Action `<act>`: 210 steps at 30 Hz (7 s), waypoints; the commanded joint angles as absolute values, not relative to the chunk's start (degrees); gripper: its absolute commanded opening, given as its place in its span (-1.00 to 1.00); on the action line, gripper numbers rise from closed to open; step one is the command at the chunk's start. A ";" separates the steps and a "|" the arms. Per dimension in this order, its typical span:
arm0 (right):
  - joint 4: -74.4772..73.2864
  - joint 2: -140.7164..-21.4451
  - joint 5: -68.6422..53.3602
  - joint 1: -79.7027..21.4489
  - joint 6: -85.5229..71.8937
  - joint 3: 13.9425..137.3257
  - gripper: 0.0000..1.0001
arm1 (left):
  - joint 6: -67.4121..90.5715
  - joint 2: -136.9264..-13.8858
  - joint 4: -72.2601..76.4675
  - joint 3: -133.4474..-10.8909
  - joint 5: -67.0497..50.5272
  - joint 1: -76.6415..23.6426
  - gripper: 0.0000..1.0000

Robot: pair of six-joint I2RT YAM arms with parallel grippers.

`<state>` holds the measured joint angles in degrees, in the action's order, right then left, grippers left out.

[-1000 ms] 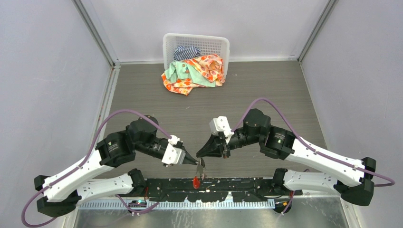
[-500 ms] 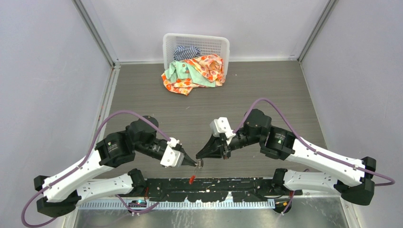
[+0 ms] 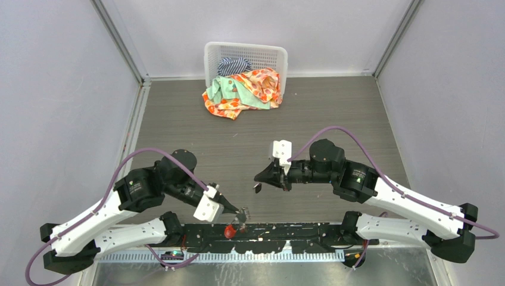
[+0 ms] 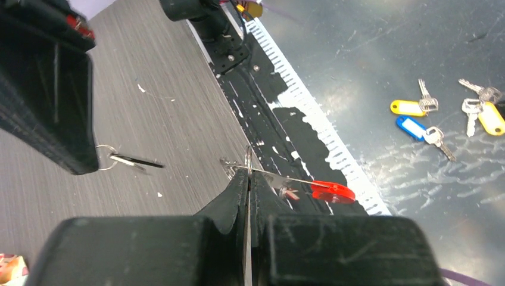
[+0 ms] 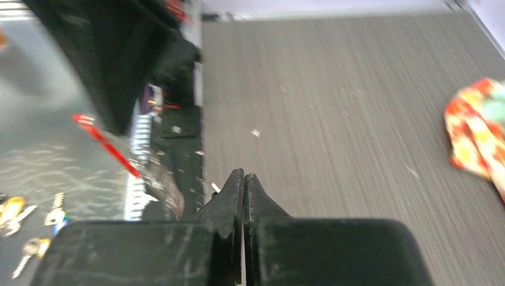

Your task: Put the keys on the keyring

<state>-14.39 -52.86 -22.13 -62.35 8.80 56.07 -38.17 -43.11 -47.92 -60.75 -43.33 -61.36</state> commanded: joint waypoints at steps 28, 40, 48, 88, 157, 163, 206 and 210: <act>20.92 -91.18 6.42 -50.63 2.08 39.98 -0.98 | -41.78 -42.45 -50.91 -64.12 -45.97 -61.16 -0.99; 17.92 -90.55 5.70 -50.47 -3.37 42.84 -0.15 | -42.07 -42.10 -50.01 -63.37 -45.40 -61.16 -0.99; 5.64 -79.55 0.82 -44.22 -22.50 48.02 0.99 | -42.14 -41.90 -50.43 -64.04 -44.74 -61.03 -0.99; -10.01 -93.40 -4.40 -45.69 -55.44 53.35 0.20 | -41.22 -41.48 -49.00 -64.45 -44.65 -59.85 -0.99; -17.34 -99.29 4.58 -46.65 -53.54 59.65 -0.59 | -38.33 -39.56 -46.90 -64.17 -46.49 -56.69 -0.99; -17.59 -96.10 4.79 -47.10 -51.70 59.79 -0.10 | -38.73 -39.46 -46.85 -63.99 -46.58 -56.69 -0.99; -17.23 -98.95 4.09 -47.60 -55.23 56.40 -0.28 | -38.16 -39.38 -46.49 -64.29 -47.55 -56.08 -0.99; -17.45 -99.23 4.57 -47.59 -55.22 56.43 -0.44 | -38.16 -39.31 -46.49 -64.25 -47.46 -55.99 -0.99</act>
